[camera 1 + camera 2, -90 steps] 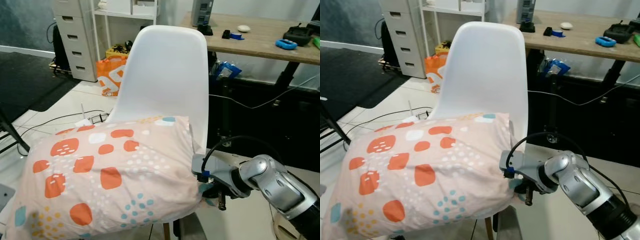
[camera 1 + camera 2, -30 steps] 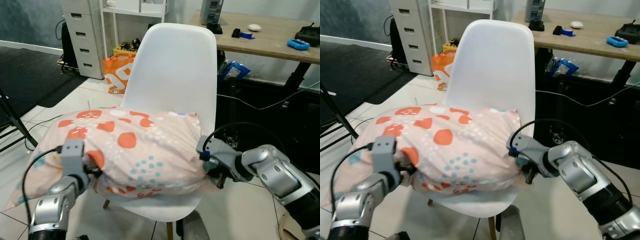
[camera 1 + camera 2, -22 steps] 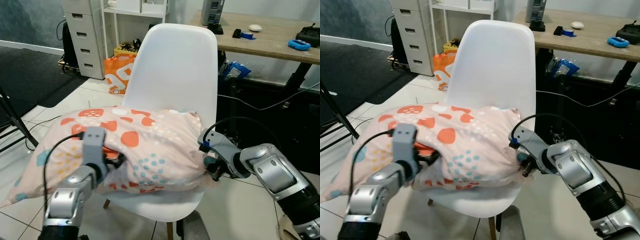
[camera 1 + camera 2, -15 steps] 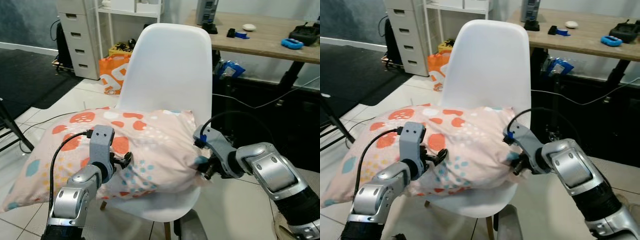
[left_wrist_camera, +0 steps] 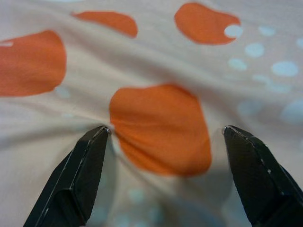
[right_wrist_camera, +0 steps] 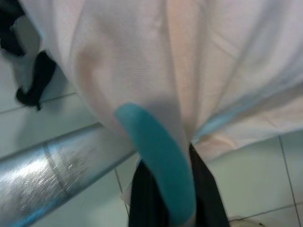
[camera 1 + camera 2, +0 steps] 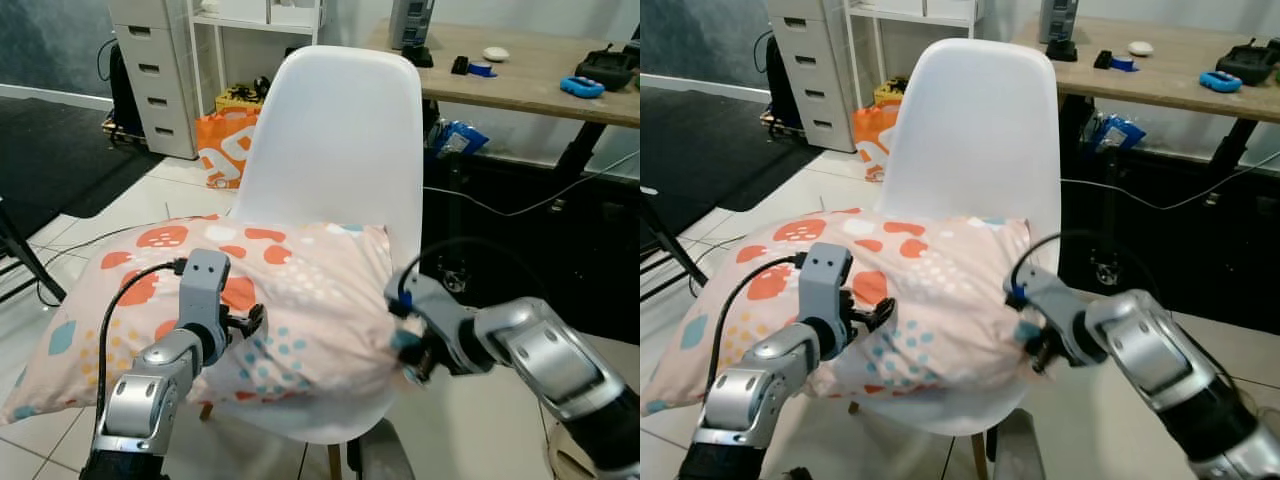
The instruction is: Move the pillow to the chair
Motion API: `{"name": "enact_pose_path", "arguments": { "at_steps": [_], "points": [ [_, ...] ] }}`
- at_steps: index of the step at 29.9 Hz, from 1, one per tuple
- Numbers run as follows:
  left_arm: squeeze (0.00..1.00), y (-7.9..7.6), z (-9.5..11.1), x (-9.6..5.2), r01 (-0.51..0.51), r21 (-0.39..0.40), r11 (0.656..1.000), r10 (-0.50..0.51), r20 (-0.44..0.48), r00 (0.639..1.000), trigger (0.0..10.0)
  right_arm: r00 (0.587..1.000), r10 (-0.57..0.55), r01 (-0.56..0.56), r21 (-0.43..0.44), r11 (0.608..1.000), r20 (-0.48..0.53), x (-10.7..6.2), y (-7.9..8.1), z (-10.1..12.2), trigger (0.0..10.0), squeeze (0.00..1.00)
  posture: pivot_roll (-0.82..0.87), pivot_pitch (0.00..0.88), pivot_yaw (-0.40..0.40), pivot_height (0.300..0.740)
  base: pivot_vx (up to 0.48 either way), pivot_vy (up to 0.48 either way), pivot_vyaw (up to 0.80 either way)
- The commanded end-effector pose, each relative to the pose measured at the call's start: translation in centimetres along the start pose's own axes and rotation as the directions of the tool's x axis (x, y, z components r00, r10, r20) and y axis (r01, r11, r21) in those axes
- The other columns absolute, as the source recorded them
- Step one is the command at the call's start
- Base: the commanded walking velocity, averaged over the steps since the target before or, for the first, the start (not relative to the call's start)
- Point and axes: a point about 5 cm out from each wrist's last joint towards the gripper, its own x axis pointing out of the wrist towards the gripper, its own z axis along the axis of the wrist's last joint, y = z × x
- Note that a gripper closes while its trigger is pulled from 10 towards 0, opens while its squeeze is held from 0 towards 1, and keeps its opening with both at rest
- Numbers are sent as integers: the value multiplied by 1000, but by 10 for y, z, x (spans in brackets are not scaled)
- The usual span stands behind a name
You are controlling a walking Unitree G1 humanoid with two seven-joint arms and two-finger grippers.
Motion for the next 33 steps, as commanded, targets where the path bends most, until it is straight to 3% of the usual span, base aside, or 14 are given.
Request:
{"name": "enact_pose_path", "arguments": {
  "at_steps": [1,12,20,24,28,29,30,31,32,33],
  "points": [
    [0,2,-1,-3,0,17,1000,0,-13,1000,10000,1000,12,-13,-47,999,-17,-2,4,-2,10000,1000,-231,82,-36,326,0,0,0],
    [0,4,0,-8,36,26,999,-35,-24,999,10000,996,81,-84,-109,991,-29,-13,13,-6,10000,1000,-231,83,-38,326,0,0,0],
    [0,1,-2,-16,141,3,990,-141,-42,989,10000,976,200,-180,-190,965,91,-27,23,7,10000,1000,-232,82,-39,326,0,0,0],
    [0,9,-7,-26,171,49,984,-165,-112,980,10000,957,243,-209,-204,956,156,-33,25,14,10000,1000,-228,76,-41,326,0,0,0],
    [0,10,-13,-41,266,45,963,-257,-151,954,10000,897,305,-241,-224,944,321,-37,29,29,10000,1000,-222,78,-44,326,0,0,0],
    [0,10,-13,-41,266,45,963,-257,-151,954,10000,897,305,-241,-224,944,321,-37,29,29,10000,1000,-222,78,-44,326,0,0,0],
    [0,13,-14,-44,265,51,963,-256,-141,957,10000,861,241,-189,-158,969,449,-35,17,42,10000,612,-218,73,-43,326,0,0,0],
    [0,15,-14,-46,263,55,963,-254,-133,958,10000,825,194,-165,-101,981,530,-33,9,50,10000,612,-218,73,-43,326,0,0,0],
    [0,19,-12,-45,220,48,974,-215,-89,972,10000,776,100,-128,1,992,622,-26,-3,58,10000,0,-205,74,-45,326,0,0,0],
    [0,25,-14,-43,153,23,988,-152,-49,987,10000,732,27,-142,114,983,681,-16,-12,60,10000,0,-200,72,-44,326,0,0,0]
  ]
}}
